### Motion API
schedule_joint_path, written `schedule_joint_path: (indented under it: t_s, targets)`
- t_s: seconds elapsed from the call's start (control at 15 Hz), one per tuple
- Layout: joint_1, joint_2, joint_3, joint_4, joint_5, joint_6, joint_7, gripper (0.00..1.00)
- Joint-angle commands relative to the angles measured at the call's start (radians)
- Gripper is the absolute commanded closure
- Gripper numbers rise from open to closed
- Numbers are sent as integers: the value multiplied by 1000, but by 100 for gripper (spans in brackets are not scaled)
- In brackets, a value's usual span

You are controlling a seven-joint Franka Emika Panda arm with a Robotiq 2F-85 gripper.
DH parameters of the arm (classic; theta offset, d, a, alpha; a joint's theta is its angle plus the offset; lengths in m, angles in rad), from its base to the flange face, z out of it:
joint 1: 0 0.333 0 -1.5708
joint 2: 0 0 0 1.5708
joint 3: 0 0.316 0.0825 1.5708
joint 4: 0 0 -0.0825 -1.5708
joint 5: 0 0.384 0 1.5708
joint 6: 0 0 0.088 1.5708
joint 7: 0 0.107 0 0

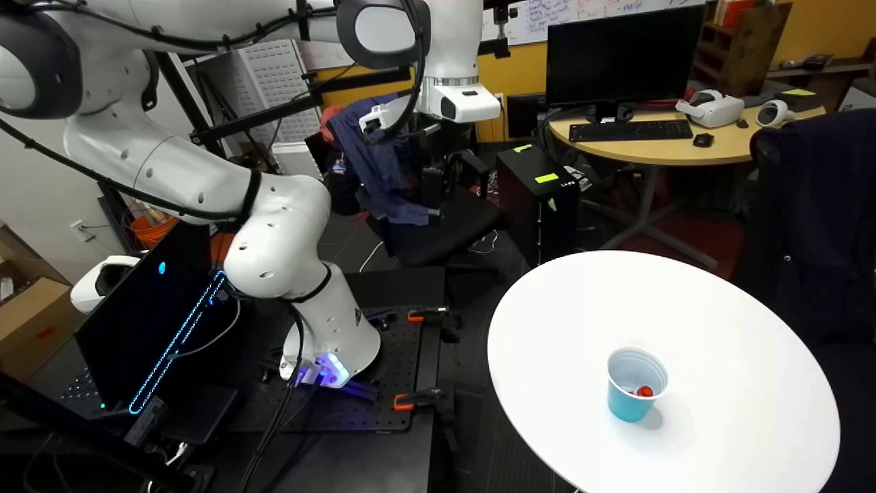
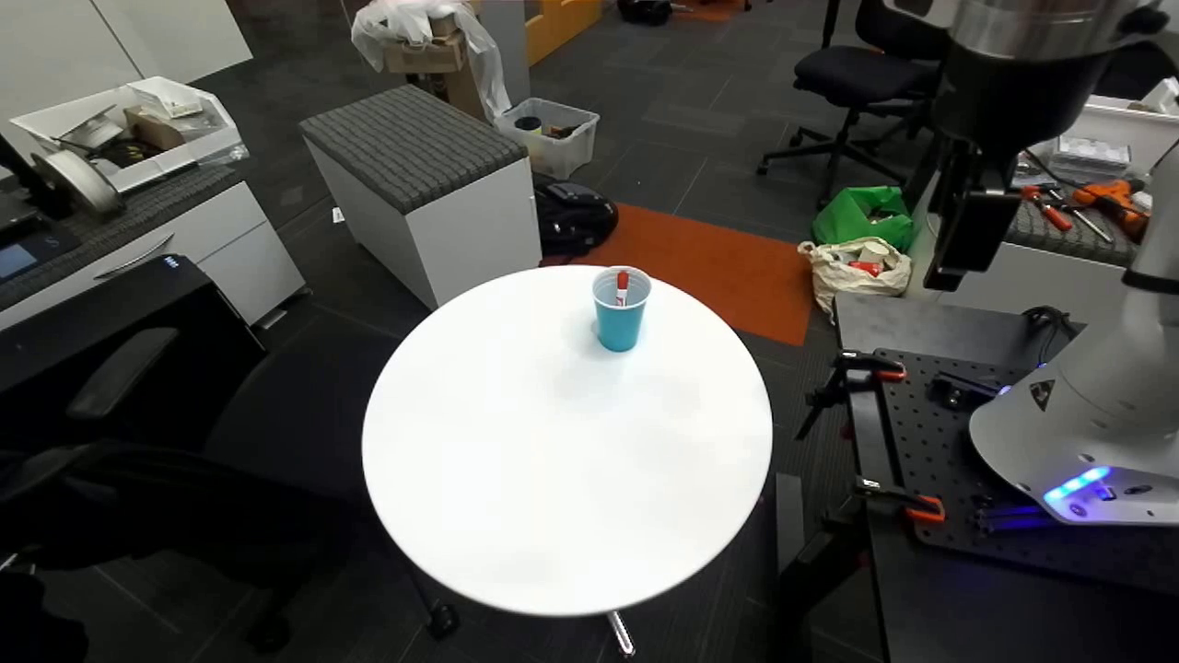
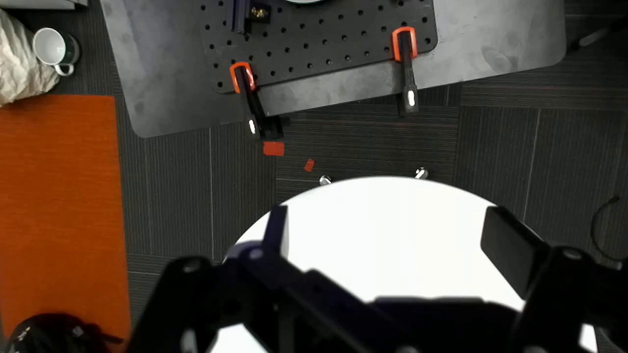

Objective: Remove the marker from the blue cup

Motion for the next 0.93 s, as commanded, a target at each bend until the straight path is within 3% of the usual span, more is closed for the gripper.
schedule_joint_path:
  t_s: [0.0, 0.47, 0.87]
  targets:
    - [1, -1, -3, 3, -14, 0, -11, 0]
    - [-26, 18, -5, 37, -143, -19, -21, 0]
    - [-73, 84, -1, 79, -437, -85, -69, 0]
